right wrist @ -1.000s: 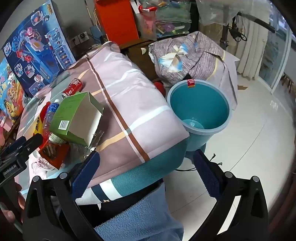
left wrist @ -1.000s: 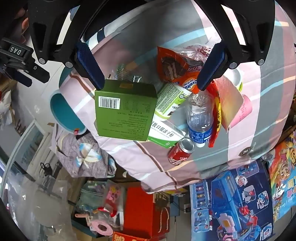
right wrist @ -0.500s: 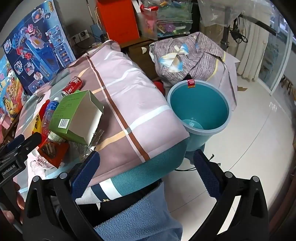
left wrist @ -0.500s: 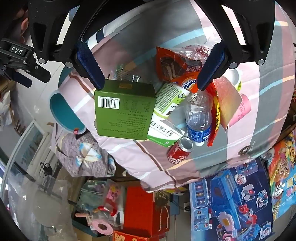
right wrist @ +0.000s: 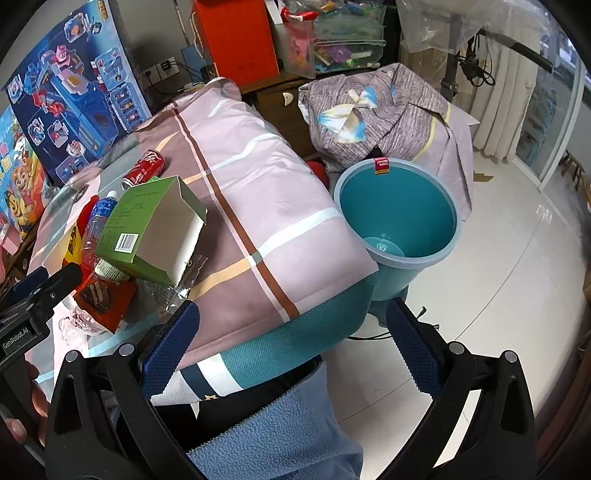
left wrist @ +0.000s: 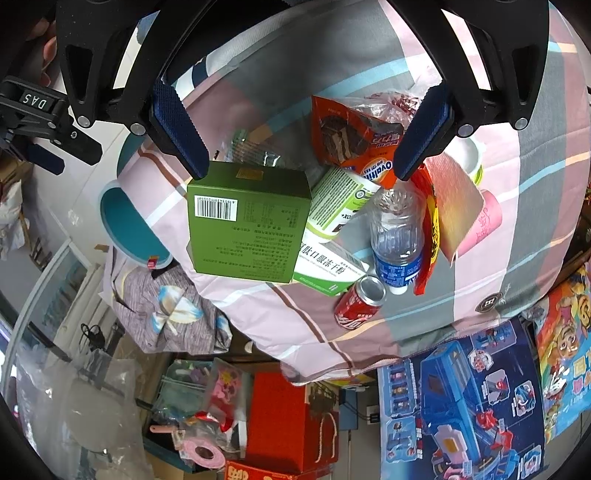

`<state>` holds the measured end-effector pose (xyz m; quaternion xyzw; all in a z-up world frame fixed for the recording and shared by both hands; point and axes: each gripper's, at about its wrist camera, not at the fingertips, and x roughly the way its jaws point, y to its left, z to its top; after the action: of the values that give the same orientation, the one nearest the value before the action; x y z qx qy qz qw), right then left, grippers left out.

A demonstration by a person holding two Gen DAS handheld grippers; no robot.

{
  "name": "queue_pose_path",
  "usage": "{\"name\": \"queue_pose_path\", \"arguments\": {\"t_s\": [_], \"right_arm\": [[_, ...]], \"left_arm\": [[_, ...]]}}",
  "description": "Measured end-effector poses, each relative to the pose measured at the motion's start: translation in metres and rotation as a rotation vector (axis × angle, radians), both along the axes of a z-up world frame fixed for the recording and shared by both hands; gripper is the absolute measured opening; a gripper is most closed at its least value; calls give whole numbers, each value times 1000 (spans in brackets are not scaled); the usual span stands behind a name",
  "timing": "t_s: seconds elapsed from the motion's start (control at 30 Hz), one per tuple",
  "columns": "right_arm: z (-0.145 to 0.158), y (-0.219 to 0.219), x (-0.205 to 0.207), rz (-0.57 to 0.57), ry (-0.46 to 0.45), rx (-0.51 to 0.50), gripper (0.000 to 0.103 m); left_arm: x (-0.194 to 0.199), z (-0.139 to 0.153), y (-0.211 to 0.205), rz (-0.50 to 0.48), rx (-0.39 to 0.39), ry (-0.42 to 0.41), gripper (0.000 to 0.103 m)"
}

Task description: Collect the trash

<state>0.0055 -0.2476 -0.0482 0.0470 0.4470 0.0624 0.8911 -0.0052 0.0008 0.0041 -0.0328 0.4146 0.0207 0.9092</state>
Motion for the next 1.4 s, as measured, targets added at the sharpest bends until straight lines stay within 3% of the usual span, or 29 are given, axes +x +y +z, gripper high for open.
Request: {"name": "queue_pose_path", "arguments": {"t_s": [1.4], "right_arm": [[1, 10, 5, 16, 31, -15, 97]], "left_arm": [[-2, -14, 2, -3, -14, 19, 99]]}}
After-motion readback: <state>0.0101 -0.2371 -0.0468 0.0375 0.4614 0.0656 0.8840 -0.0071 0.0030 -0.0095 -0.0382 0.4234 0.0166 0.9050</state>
